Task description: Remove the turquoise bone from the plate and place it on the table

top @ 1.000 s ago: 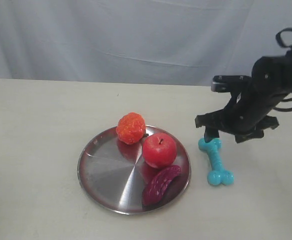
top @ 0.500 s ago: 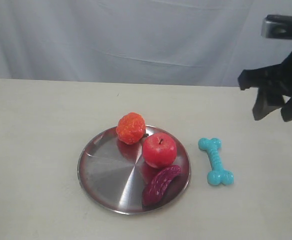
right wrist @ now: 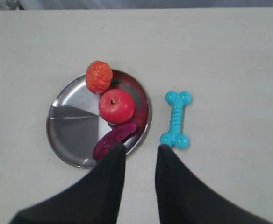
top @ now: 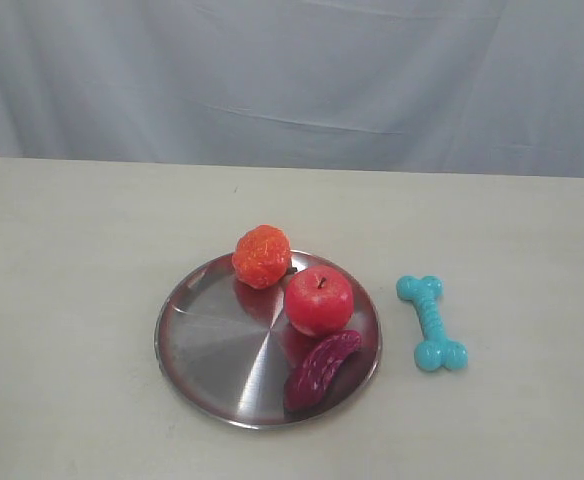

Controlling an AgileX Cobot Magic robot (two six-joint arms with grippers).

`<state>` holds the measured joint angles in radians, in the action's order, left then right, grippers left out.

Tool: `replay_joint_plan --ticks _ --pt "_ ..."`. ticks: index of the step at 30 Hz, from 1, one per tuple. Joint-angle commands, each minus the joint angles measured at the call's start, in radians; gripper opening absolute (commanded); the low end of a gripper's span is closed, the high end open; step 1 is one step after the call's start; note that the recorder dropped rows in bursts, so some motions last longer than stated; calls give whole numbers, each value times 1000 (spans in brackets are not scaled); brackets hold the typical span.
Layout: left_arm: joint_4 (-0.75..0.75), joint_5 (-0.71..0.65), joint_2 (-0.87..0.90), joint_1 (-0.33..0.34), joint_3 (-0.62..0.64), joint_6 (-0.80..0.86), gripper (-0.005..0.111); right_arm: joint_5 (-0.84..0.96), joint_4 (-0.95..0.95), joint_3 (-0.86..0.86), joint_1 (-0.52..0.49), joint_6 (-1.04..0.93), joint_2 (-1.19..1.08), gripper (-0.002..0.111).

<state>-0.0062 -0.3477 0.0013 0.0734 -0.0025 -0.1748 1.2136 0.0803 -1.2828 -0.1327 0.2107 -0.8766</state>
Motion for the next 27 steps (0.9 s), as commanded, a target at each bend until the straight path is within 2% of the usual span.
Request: replay_joint_plan --ticks 1,7,11,13,16,20,27 --pt "6 5 -1 4 3 -2 0 8 14 54 27 0 135 23" --pt "6 5 -1 4 3 -2 0 8 27 298 32 -2 363 23" --pt "6 5 -1 4 3 -2 0 -138 30 481 32 -2 476 23" --pt "6 5 -1 4 3 -2 0 -197 30 547 32 -2 505 17" --pt "6 5 -1 4 3 -2 0 -298 30 646 32 -2 533 2" --pt "6 5 -1 4 3 -2 0 -390 30 720 32 -2 535 0" --pt "6 5 -1 4 3 -2 0 -398 30 730 32 -11 535 0"
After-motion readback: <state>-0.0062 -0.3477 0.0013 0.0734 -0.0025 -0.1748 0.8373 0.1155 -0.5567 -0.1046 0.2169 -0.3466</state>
